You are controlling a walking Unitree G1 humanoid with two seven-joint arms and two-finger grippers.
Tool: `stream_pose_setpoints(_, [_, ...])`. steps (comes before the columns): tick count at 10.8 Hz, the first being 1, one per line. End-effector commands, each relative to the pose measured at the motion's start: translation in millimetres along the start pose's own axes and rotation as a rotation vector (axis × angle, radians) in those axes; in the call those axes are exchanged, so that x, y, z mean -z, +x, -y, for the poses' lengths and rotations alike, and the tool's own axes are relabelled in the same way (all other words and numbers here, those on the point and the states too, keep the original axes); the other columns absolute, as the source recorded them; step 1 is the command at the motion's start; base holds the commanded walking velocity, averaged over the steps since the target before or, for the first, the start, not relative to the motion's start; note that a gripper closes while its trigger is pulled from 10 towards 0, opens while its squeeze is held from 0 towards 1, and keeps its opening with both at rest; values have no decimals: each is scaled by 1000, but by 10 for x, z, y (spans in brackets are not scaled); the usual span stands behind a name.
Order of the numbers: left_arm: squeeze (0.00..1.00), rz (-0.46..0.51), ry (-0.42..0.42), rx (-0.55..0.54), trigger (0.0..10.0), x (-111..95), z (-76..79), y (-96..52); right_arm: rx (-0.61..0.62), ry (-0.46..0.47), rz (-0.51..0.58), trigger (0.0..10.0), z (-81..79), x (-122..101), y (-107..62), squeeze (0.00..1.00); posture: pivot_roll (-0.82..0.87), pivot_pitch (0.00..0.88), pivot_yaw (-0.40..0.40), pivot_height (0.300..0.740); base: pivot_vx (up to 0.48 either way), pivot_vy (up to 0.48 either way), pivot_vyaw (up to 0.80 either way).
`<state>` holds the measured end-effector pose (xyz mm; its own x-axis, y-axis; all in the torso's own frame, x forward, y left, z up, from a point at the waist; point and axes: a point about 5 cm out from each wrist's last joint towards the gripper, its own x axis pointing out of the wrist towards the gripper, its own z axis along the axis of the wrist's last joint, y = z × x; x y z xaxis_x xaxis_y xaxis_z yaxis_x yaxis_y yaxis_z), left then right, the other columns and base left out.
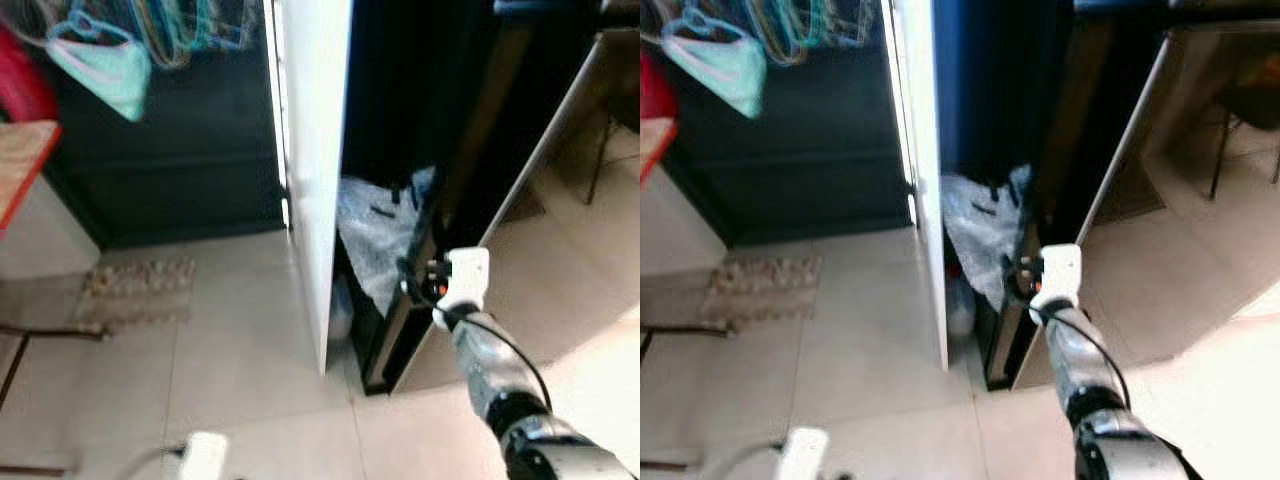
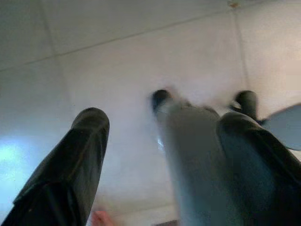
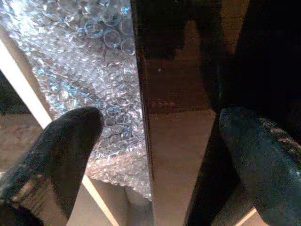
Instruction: Restocking fridge
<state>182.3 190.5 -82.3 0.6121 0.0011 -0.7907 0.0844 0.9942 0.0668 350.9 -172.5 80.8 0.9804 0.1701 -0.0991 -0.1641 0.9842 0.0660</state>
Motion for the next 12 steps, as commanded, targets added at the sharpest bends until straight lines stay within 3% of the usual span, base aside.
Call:
stream_pose_setpoints(1, [0,-41,3,-21,10000,114,-91,-34,26,-4,62,10000,67,-200,65,0,55,156,-42,740,341,0,0])
stream_pose_setpoints(4, [0,-44,3,-19,10000,122,-83,-34,52,-3,41,10000,118,-104,5,0,52,157,-45,740,116,0,0])
stream_pose_setpoints(6, [0,-47,1,-21,10000,134,-79,-37,129,3,38,10000,248,57,-153,0,51,157,-52,740,0,0,0])
stream_pose_setpoints(8, [0,-50,3,-25,10000,144,-84,-40,194,2,41,10000,370,264,-398,0,51,158,-57,740,0,0,0])
stream_pose_setpoints(10, [0,-49,4,-23,10000,153,-80,-43,331,1,29,10000,545,505,-760,0,54,154,-66,740,0,0,0])
stream_pose_setpoints(11, [0,-48,3,-23,10000,152,-79,-43,376,33,24,10000,582,561,-831,0,55,153,-67,740,0,0,0])
stream_pose_setpoints(12, [0,-47,3,-24,10000,151,-80,-43,436,58,-70,10000,604,787,-988,0,56,152,-66,740,0,0,0])
